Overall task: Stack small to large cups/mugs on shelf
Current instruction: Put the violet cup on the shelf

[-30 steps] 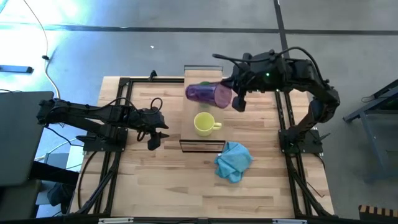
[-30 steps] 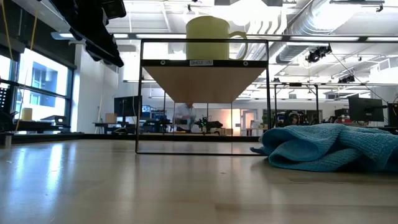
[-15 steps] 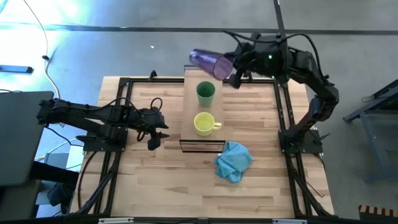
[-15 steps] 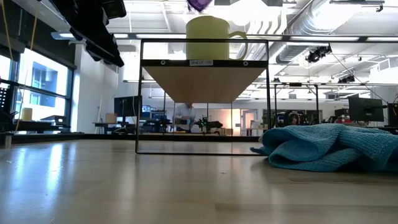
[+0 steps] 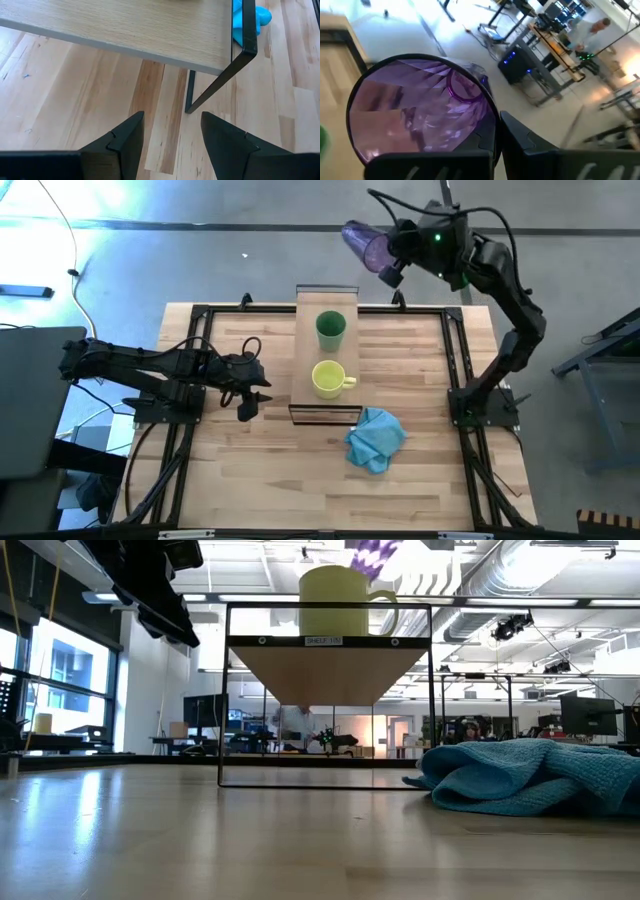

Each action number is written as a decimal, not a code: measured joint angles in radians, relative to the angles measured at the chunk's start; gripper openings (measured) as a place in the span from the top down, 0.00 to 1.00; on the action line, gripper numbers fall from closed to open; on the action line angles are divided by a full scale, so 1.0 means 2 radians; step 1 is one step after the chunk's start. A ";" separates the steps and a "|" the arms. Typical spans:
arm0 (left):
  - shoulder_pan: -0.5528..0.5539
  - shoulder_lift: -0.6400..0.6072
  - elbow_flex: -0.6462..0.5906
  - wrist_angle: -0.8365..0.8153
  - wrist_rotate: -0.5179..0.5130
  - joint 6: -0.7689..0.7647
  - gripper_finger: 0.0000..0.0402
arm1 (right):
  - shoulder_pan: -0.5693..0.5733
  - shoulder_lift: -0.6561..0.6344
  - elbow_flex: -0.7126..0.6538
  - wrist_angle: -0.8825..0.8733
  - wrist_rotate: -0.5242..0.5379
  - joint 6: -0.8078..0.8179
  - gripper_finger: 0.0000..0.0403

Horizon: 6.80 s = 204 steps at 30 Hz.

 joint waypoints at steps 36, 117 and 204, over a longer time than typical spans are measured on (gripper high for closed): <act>0.000 0.000 0.000 0.093 0.010 -0.013 0.54 | -0.189 0.081 0.000 -0.079 -0.404 -0.250 1.00; 0.000 0.000 0.000 0.107 0.000 0.001 0.54 | -0.143 0.108 -0.008 -0.165 -0.350 0.025 1.00; 0.000 0.000 0.000 0.090 -0.015 -0.018 0.54 | -0.159 0.102 -0.010 -0.231 -0.274 0.153 1.00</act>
